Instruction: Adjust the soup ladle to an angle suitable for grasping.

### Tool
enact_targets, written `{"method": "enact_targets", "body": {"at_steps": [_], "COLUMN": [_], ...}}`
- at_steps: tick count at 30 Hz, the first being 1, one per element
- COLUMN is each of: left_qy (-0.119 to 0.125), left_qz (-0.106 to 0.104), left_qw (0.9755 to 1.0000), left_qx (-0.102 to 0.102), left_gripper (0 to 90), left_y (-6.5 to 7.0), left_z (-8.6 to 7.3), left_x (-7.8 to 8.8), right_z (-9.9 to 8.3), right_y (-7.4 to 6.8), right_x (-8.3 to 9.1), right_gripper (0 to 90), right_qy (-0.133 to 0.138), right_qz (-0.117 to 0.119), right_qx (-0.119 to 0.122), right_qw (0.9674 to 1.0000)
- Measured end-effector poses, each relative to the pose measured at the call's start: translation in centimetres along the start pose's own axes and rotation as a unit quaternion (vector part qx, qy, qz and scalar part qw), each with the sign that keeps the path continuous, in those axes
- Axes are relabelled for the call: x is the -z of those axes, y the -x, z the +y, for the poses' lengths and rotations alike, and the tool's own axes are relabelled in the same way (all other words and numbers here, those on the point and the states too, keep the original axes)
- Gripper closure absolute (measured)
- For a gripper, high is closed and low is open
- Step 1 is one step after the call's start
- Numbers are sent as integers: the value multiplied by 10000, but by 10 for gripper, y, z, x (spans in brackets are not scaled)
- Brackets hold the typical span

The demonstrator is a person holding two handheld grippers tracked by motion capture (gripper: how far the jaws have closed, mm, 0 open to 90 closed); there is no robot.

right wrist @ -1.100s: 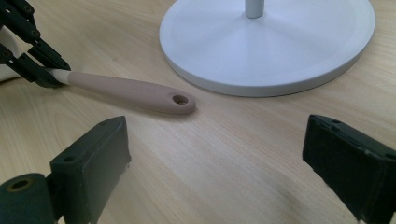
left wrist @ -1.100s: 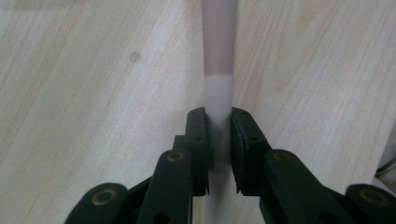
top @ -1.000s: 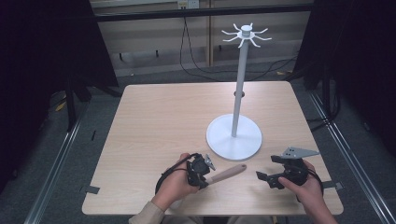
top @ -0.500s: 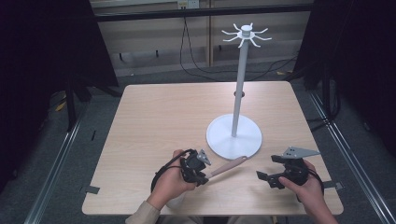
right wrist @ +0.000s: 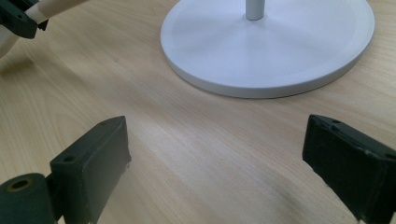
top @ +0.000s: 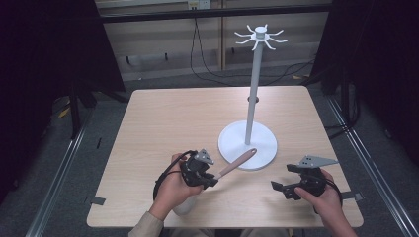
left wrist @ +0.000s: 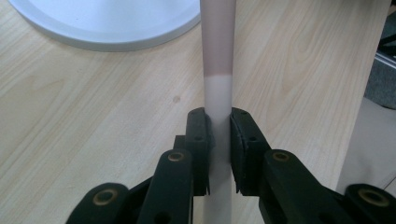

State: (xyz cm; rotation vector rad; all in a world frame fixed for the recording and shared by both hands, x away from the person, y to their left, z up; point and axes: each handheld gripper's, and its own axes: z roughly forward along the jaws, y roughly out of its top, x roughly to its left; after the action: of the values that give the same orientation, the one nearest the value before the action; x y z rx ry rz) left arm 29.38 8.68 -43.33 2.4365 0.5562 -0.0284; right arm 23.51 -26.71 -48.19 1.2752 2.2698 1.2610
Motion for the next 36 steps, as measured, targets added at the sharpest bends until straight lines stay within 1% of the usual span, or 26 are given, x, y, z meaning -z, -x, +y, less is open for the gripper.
{"method": "enact_targets", "body": {"at_steps": [3, 5, 6, 7, 9, 10, 12, 13, 15, 17, 18, 19, 20, 21, 22, 23, 24, 25, 27, 29, 30, 31, 32, 33, 36], "left_qy": [180, 259, 259, 381, 399, 515, 557, 661, 779, 815, 916, 916, 1043, 1095, 1180, 1184, 1245, 1245, 1360, 1388, 1495, 1492, 1542, 1542, 1691], "left_qz": [3, -10, -10, -48, -8, 32, 41, 53, 65, 68, 72, 72, 93, 83, 83, 116, 137, 137, 167, 164, 180, 205, 217, 217, 268], "left_qw": [9998, 9996, 9996, 9991, 9991, 9985, 9982, 9974, 9965, 9961, 9952, 9952, 9937, 9931, 9919, 9918, 9909, 9909, 9893, 9889, 9871, 9871, 9862, 9862, 9834], "left_qx": [96, 118, 118, 150, 161, 197, 220, 291, 306, 334, 345, 345, 400, 420, 465, 472, 494, 494, 508, 500, 536, 551, 560, 560, 600], "left_gripper": [790, 790, 790, 790, 790, 790, 790, 790, 790, 790, 790, 790, 790, 790, 790, 790, 790, 790, 790, 790, 789, 789, 789, 789, 789], "left_y": [-1, -2, -2, -4, -4, -6, -7, -8, -9, -9, -10, -10, -11, -12, -13, -13, -13, -13, -15, -15, -16, -16, -17, -17, -18], "left_z": [-1, -1, -1, -1, -1, -2, -2, -2, -3, -3, -3, -3, -3, -3, -3, -3, -3, -3, -3, -3, -3, -3, -3, -3, -3], "left_x": [3, 6, 6, 8, 10, 13, 14, 17, 20, 21, 24, 24, 26, 28, 29, 31, 31, 31, 34, 35, 37, 38, 39, 39, 42], "right_z": [0, 0, 0, 0, 0, 0, 0, 0, 0, 0, -1, -1, -1, -1, -1, -1, -1, -1, -1, -1, -1, -1, -1, -1, -1], "right_y": [0, 0, 0, 0, 0, 0, 0, 0, 0, 0, 0, 0, 0, 0, 0, 0, 0, -1, -1, -1, -1, -1, -1, -1, -1], "right_x": [0, 0, 0, 0, -1, -1, -1, -1, -1, -1, -2, -2, -2, -2, -2, -3, -2, -3, -3, -3, -3, -3, -3, -3, -3], "right_gripper": [71, 71, 71, 71, 71, 71, 71, 71, 71, 71, 71, 71, 71, 71, 71, 71, 71, 71, 71, 71, 71, 71, 71, 71, 71], "right_qy": [2, -2, -2, -4, -2, -6, 1, -6, -15, -16, -13, -13, -26, -25, -24, -24, -33, -37, -47, -39, -36, -34, -32, -35, -39], "right_qz": [1, 4, 4, 22, 23, 25, 27, 31, 37, 39, 34, 34, 26, 28, 27, 30, 38, 37, 43, 45, 45, 45, 44, 41, 44], "right_qx": [0, 4, 4, 7, 9, 6, 18, 25, 35, 36, 42, 42, 18, 26, 26, 22, 10, 0, 3, 13, 17, 17, 17, 17, 16], "right_qw": [10000, 10000, 10000, 10000, 10000, 10000, 10000, 10000, 10000, 10000, 10000, 10000, 10000, 10000, 10000, 10000, 10000, 10000, 10000, 10000, 10000, 10000, 10000, 10000, 10000]}}
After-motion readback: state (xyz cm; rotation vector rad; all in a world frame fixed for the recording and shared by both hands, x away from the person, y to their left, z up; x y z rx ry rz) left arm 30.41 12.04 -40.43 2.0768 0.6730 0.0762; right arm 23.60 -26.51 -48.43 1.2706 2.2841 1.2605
